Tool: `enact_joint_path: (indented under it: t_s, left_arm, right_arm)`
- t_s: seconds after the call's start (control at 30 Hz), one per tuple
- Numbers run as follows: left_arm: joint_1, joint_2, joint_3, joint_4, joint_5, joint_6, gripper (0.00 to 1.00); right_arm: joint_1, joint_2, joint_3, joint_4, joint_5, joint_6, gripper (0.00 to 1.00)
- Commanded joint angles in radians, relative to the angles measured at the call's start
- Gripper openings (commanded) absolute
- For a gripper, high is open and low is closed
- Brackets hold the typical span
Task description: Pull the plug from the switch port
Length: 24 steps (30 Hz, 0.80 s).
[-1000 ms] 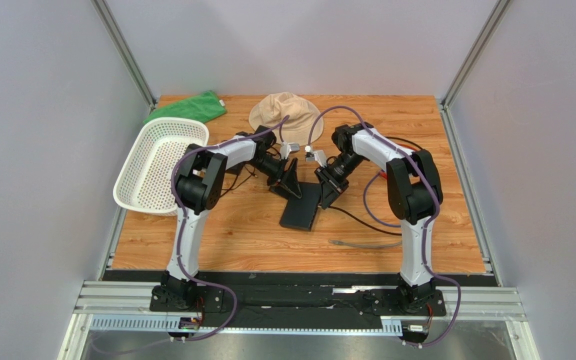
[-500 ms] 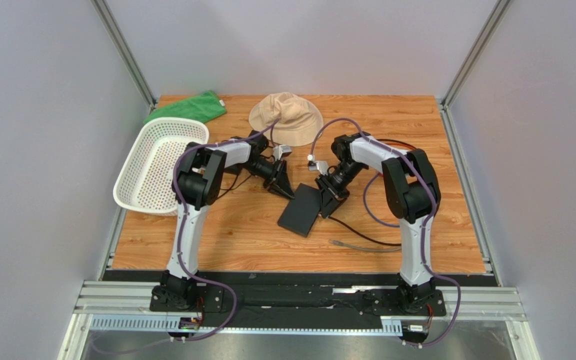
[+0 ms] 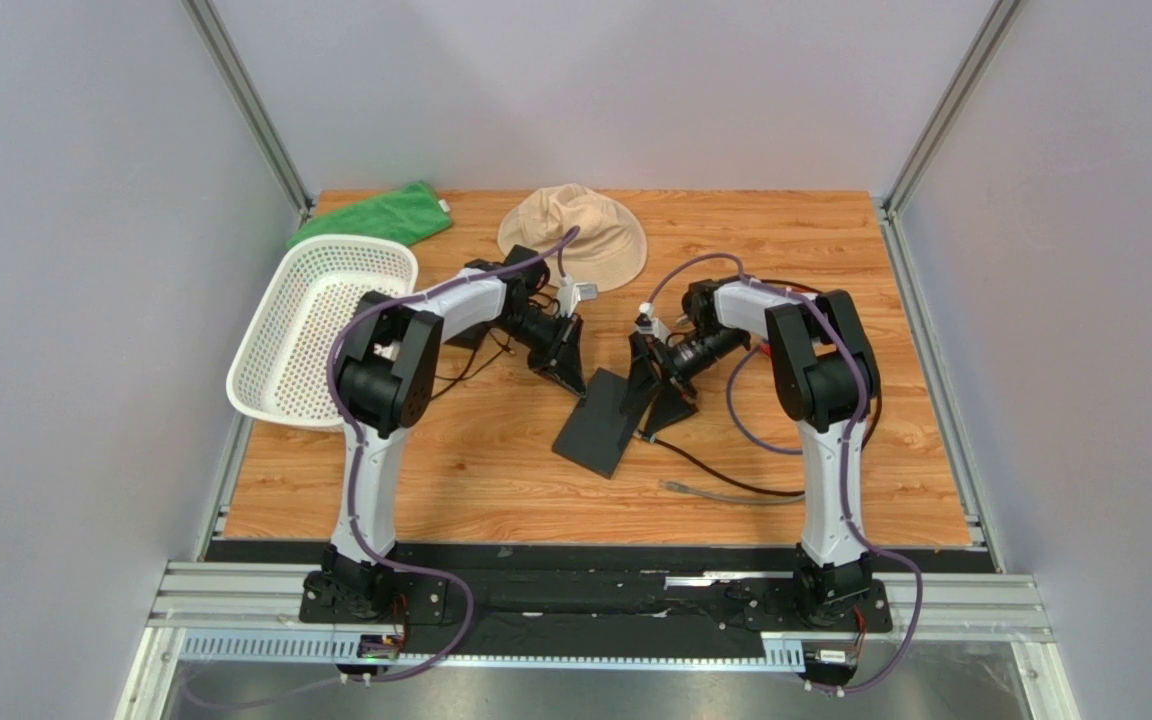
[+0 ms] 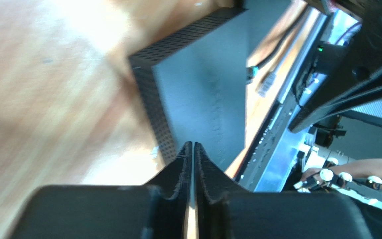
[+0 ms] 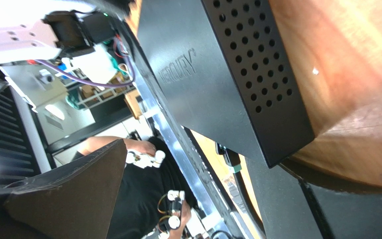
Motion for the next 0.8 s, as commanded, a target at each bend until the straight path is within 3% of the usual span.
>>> enact_joint_path:
  t_s: [0.0,0.2,0.27,0.37,0.4,0.43,0.47,0.6,0.67,0.77]
  left_arm:
    - [-0.039,-0.035,-0.009,-0.018,0.043,0.051,0.00]
    - [-0.053,-0.024,-0.014,-0.010,0.051,0.039,0.00]
    - [-0.055,-0.038,-0.009,-0.015,0.052,0.037,0.00]
    - [-0.053,-0.053,-0.003,-0.030,0.032,0.051,0.00]
    - [-0.052,-0.055,-0.011,-0.033,0.031,0.052,0.00]
    - [-0.052,-0.058,-0.014,-0.041,0.028,0.052,0.00]
    - [-0.050,-0.062,-0.016,-0.047,0.023,0.054,0.00]
    - [-0.039,-0.105,-0.022,-0.062,0.005,0.057,0.00]
    - [-0.036,-0.116,-0.008,-0.082,-0.003,0.049,0.00]
    - [-0.032,-0.116,0.023,-0.095,-0.011,0.032,0.00]
  right_arm:
    - [-0.019,0.041,-0.061,0.178,0.073,0.050,1.00]
    - [-0.043,0.033,-0.089,0.099,0.010,-0.002,1.00]
    - [-0.073,-0.065,-0.078,0.083,0.060,-0.045,1.00]
    - [-0.091,-0.405,-0.120,0.238,0.316,-0.020,1.00]
    - [-0.090,-0.480,-0.132,0.353,0.535,-0.004,1.00]
    - [-0.094,-0.548,-0.179,0.429,0.633,0.010,1.00]
    - [-0.094,-0.665,-0.198,0.500,0.708,-0.007,1.00]
    - [-0.093,-0.786,-0.213,0.796,0.870,-0.029,1.00]
    - [-0.094,-0.771,-0.194,0.851,0.876,0.095,1.00]
    - [-0.122,-0.624,-0.077,0.720,0.485,0.226,0.74]
